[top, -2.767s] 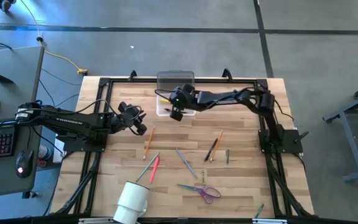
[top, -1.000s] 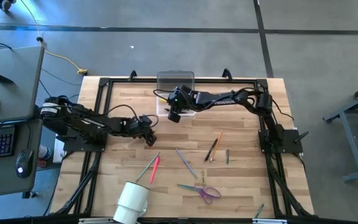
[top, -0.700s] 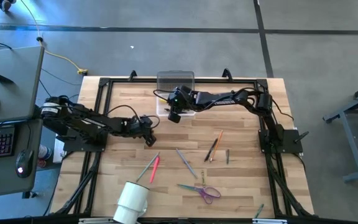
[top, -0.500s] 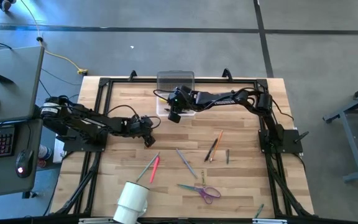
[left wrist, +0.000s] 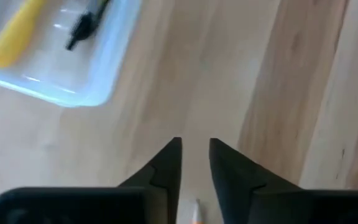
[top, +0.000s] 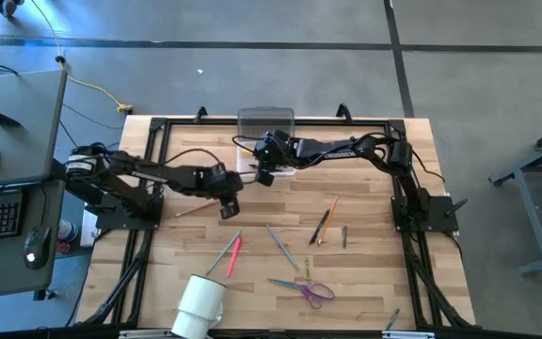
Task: Pick & place school supplies into a supply box
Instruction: Put the left orange pencil into the supply box
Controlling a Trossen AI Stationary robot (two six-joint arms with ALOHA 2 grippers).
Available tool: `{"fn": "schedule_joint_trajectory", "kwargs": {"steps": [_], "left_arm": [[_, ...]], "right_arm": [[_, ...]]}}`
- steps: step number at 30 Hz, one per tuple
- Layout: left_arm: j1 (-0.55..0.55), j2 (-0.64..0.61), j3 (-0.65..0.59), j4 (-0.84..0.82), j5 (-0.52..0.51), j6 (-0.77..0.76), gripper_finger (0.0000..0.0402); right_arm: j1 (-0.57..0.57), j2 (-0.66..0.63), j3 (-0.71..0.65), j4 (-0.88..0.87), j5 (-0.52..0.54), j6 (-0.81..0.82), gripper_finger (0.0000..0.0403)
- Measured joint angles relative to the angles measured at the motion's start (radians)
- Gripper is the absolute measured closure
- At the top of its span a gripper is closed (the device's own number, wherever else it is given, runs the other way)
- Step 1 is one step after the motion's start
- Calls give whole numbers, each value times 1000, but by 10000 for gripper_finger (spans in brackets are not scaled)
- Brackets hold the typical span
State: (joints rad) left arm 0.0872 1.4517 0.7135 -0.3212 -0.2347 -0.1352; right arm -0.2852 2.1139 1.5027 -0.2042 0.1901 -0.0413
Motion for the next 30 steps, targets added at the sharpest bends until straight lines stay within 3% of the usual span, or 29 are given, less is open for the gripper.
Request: {"fn": "schedule_joint_trajectory", "kwargs": {"steps": [6, 11, 20, 24, 30], "left_arm": [[11, -2, 42, -291, 19, -35, 259], [11, -59, 45, -558, -6, -210, 285], [-54, -370, 43, -886, -58, -443, 346], [-151, -564, -45, -818, -173, -580, 359], [-260, -780, -340, -314, -178, -577, 349]], "right_arm": [[0, 0, 0, -31, -5, 45, 308], [0, 0, 0, -56, -5, 59, 309], [0, -1, 0, -50, 1, 60, 308], [0, -1, 0, -35, 1, 60, 309], [-1, -1, 0, 8, 1, 60, 308]]}}
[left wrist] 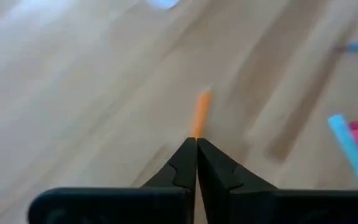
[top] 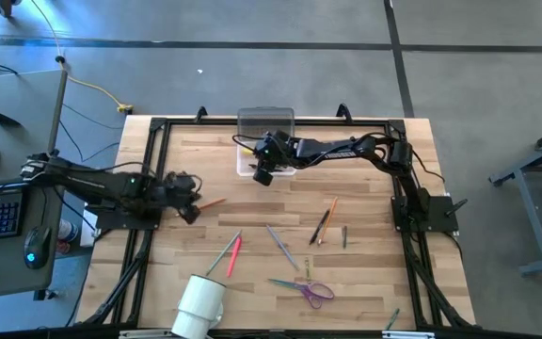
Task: Pick & place school supplies into a supply box
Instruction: Put the left orange pencil into the supply box
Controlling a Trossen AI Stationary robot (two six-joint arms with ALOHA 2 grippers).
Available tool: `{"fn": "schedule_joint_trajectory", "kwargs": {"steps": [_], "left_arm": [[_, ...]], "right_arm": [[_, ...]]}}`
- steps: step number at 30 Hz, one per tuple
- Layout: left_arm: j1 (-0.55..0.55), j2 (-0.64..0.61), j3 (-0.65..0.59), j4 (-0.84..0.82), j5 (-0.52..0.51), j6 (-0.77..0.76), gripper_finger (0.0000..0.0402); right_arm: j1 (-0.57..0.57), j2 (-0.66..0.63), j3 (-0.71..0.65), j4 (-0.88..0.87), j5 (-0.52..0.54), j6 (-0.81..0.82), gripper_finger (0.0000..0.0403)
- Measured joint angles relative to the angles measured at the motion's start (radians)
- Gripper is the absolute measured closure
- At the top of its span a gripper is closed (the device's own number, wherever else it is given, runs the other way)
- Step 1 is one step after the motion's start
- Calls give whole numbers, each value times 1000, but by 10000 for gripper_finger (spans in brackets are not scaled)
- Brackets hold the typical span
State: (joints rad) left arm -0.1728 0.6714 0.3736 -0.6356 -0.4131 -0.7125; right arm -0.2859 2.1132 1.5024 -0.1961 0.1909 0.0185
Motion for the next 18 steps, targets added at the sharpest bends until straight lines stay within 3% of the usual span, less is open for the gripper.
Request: {"fn": "schedule_joint_trajectory", "kwargs": {"steps": [5, 12, 18], "left_arm": [[-11, -27, -183, 335, 1, 83, 300], [-11, -17, -288, 454, -58, 106, 209], [-11, 39, -292, 544, -46, 155, 180]], "right_arm": [[0, 0, 0, 15, -21, 0, 308], [0, 0, 0, 22, -51, 0, 308], [0, 0, 0, 42, -51, 0, 309]]}}
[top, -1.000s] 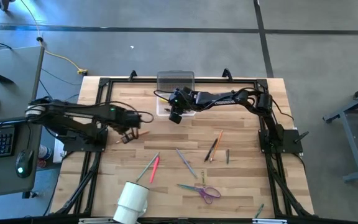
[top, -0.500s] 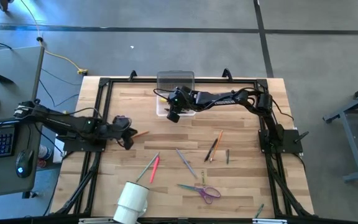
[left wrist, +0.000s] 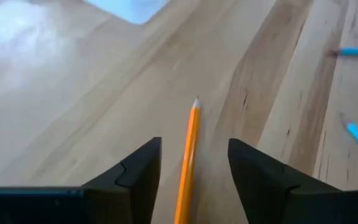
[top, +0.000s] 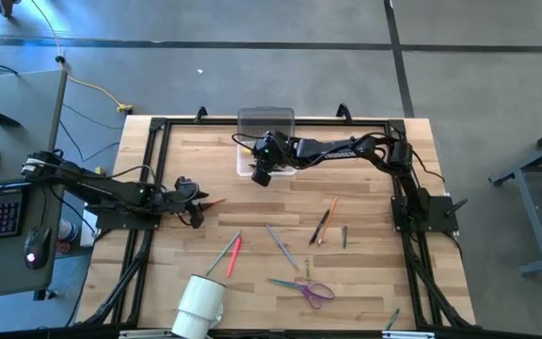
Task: Pick & place school supplies into a supply box
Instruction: Put the left orange pencil into the supply box
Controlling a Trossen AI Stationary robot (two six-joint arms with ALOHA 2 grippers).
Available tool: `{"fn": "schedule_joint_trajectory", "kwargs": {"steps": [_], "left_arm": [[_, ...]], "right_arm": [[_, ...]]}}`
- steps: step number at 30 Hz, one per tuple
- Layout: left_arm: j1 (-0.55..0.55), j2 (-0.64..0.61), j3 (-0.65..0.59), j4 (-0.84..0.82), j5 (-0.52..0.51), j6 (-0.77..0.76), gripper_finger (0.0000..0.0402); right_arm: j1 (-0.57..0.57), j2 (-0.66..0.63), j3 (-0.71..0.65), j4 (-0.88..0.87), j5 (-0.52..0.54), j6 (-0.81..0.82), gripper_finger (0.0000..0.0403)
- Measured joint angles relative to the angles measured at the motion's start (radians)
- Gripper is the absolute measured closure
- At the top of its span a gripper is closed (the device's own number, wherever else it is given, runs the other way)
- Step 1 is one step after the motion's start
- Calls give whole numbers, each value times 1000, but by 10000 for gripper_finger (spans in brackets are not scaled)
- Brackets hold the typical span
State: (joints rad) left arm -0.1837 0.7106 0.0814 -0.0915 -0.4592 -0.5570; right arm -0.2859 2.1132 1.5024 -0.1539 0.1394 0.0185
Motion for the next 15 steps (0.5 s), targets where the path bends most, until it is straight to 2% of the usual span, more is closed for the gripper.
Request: {"fn": "schedule_joint_trajectory", "kwargs": {"steps": [10, 15], "left_arm": [[0, 153, -67, 267, -34, -21, 194], [0, 222, -68, 299, -67, -28, 189]], "right_arm": [[0, 0, 0, 4, 0, 0, 309], [0, 0, 0, 5, 0, 0, 309]]}}
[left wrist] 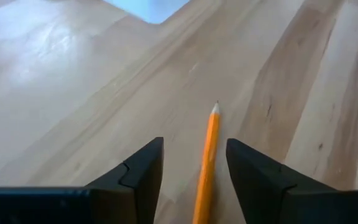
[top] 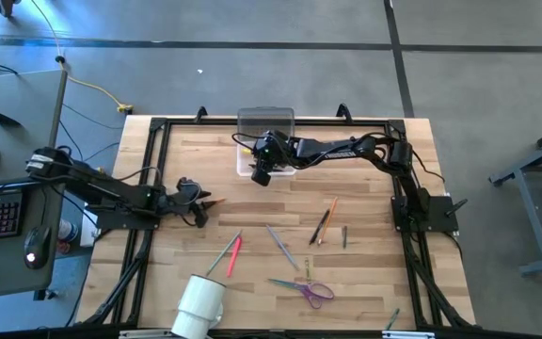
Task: Pick & place school supplies into a supply box
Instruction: Put the left orange pencil into the supply box
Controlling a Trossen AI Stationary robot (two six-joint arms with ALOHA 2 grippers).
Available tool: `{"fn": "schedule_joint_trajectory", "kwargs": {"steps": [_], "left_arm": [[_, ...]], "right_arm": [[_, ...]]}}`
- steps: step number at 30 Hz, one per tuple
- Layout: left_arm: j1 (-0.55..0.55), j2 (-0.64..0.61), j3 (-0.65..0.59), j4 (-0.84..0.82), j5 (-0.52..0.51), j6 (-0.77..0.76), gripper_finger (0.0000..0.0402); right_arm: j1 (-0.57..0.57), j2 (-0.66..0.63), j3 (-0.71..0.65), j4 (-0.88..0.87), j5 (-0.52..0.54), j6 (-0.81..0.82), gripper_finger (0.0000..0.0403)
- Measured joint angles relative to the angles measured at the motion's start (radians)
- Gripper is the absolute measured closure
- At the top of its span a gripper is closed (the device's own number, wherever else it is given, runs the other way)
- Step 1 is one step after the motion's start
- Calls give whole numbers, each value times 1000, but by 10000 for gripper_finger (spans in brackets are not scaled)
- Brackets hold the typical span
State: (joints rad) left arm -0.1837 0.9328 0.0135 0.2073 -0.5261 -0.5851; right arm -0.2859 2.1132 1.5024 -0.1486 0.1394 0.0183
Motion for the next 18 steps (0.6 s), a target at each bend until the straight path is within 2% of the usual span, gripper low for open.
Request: {"fn": "schedule_joint_trajectory", "kwargs": {"steps": [6, 18], "left_arm": [[0, 48, -1, 43, 11, 13, 184], [1, 54, 1, 55, 0, 14, 191]], "right_arm": [[0, 0, 0, 4, 0, 0, 309], [0, 0, 0, 4, 0, 0, 309]]}}
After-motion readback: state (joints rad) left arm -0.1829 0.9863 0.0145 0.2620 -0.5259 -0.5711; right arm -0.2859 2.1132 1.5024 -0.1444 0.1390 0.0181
